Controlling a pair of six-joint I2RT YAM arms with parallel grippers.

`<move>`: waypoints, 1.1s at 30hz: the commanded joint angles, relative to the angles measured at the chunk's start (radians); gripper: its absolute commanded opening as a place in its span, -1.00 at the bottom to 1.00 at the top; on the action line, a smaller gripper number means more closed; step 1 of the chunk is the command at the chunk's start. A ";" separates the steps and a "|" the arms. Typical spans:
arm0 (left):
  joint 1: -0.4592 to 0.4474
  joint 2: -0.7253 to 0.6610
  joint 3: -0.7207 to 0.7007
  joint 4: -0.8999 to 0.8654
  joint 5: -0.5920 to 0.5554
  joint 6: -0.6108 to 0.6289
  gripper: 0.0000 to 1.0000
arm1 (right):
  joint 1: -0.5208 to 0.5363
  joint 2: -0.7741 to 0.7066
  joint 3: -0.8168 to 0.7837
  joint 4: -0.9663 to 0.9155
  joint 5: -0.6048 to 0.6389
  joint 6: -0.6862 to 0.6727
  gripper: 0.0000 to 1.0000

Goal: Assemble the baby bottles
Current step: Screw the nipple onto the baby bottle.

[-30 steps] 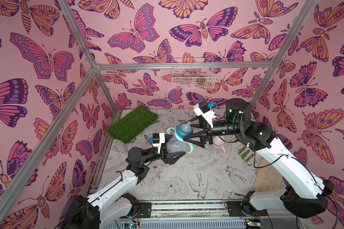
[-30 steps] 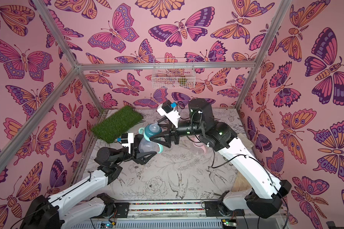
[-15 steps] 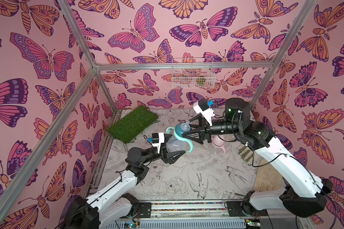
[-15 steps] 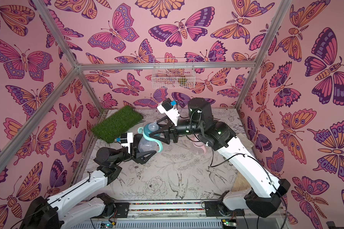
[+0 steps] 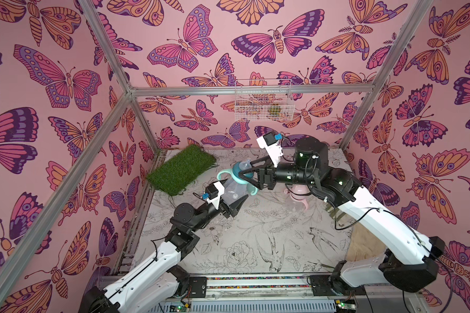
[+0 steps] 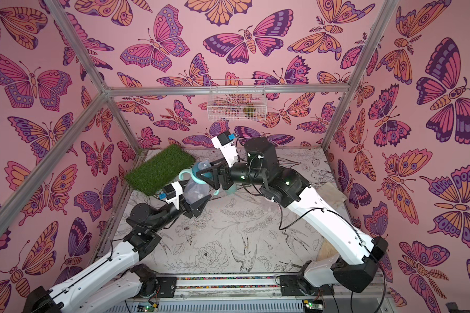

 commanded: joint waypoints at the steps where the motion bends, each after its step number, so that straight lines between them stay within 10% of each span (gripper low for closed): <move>1: -0.028 0.000 -0.006 -0.004 -0.269 0.129 -1.00 | 0.040 0.034 0.030 -0.029 0.102 0.099 -0.82; 15: -0.131 0.139 0.016 0.127 -0.706 0.366 -1.00 | 0.108 0.110 0.105 -0.119 0.418 0.324 -1.00; 20: -0.130 0.109 0.026 0.054 -0.635 0.285 -1.00 | 0.106 0.095 0.162 -0.178 0.359 0.144 0.27; 24: -0.117 0.074 0.047 -0.056 -0.541 0.198 -1.00 | 0.077 -0.001 0.140 -0.200 0.322 0.007 0.75; 33: 0.006 0.010 0.115 -0.232 -0.034 -0.052 -1.00 | -0.007 -0.172 0.032 -0.256 0.118 -0.317 0.98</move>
